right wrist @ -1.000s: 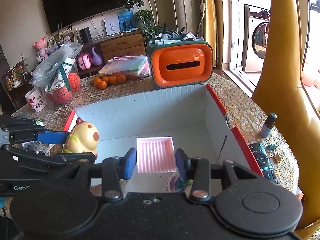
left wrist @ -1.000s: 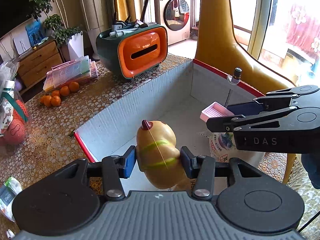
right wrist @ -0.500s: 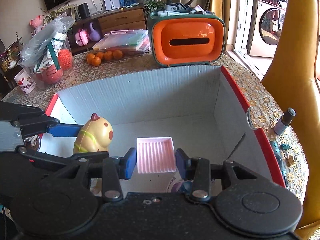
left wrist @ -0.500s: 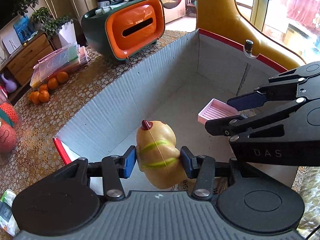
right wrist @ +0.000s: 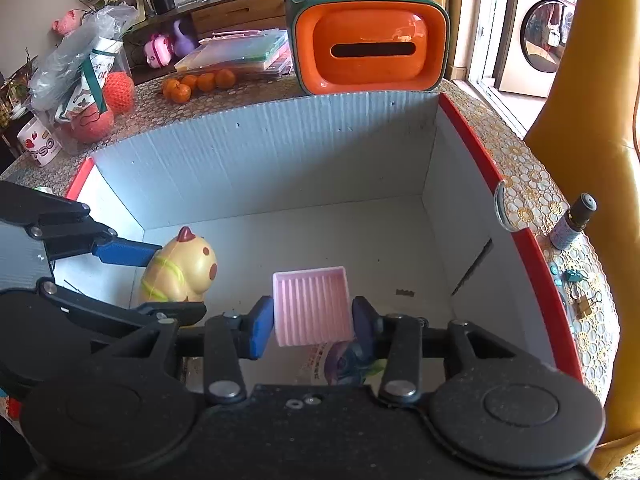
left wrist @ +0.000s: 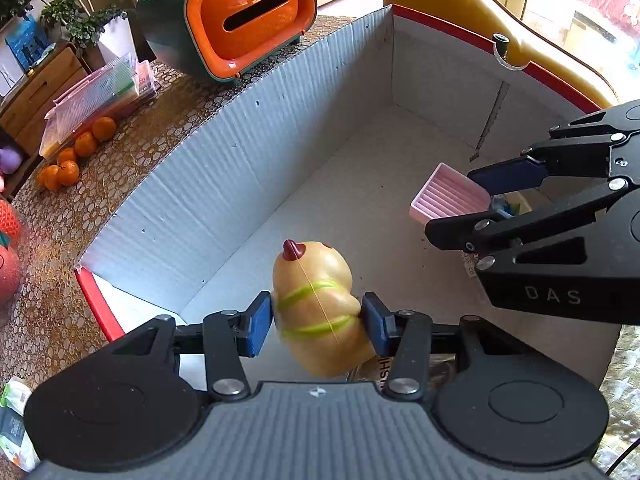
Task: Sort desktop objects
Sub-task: 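Open the left gripper to drop the duck while the right gripper releases the pink tray, then withdraw both grippers from the shoebox back toward the remaining table items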
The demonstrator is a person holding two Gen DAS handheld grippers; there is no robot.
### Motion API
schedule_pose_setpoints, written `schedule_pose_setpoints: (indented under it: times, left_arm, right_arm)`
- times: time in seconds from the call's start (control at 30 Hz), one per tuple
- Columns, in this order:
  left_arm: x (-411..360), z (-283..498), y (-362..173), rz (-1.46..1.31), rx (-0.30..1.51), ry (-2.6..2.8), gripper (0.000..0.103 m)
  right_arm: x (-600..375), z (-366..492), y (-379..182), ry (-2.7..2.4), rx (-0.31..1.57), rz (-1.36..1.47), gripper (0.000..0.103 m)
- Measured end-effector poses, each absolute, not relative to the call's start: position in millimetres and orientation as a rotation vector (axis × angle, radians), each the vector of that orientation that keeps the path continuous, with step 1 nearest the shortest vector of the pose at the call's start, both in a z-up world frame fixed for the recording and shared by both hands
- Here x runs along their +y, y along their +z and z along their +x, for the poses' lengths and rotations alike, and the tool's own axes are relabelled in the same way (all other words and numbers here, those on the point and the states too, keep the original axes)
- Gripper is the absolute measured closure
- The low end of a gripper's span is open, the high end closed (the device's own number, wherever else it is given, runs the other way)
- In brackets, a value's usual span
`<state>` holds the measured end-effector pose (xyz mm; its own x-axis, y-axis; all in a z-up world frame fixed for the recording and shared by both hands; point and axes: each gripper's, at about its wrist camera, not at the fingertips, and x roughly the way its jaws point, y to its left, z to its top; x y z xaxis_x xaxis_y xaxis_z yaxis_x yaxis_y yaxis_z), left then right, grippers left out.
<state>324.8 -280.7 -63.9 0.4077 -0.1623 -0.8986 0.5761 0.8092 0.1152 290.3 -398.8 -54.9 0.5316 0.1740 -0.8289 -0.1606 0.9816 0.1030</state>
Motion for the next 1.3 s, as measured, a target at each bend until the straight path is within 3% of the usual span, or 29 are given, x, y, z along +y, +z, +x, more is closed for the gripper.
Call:
schedule_pose_setpoints:
  times: [0.23, 0.3, 0.4, 0.53, 0.63, 0.7, 1.3]
  left_arm:
    - [-280, 317, -59, 0.445, 1.040, -0.487, 0.053]
    - [-278, 314, -56, 0.432, 1.026, -0.488, 0.053]
    - [-274, 309, -49, 0.390, 1.009, -0.495, 0.053]
    - [-272, 301, -41, 0.372, 0.979, -0.508, 0.041]
    - [-269, 295, -35, 0.360, 0.959, -0.512, 0.041]
    - [-266, 292, -31, 0.342, 0.948, -0.514, 0.041]
    - [-227, 247, 7, 0.234, 0.878, -0.495, 0.041]
  right_arm:
    - [-399, 292, -54, 0.189, 1.000, 0.022, 0.053]
    - [-400, 292, -53, 0.182, 0.996, 0.035, 0.045]
    - [-400, 289, -49, 0.176, 0.981, 0.042, 0.039]
    - [-401, 285, -44, 0.188, 0.972, 0.070, 0.038]
    - [-402, 281, -38, 0.197, 0.957, 0.084, 0.036]
    - [-402, 278, -33, 0.202, 0.941, 0.097, 0.028]
    - [-399, 239, 6, 0.246, 0.837, 0.114, 0.022]
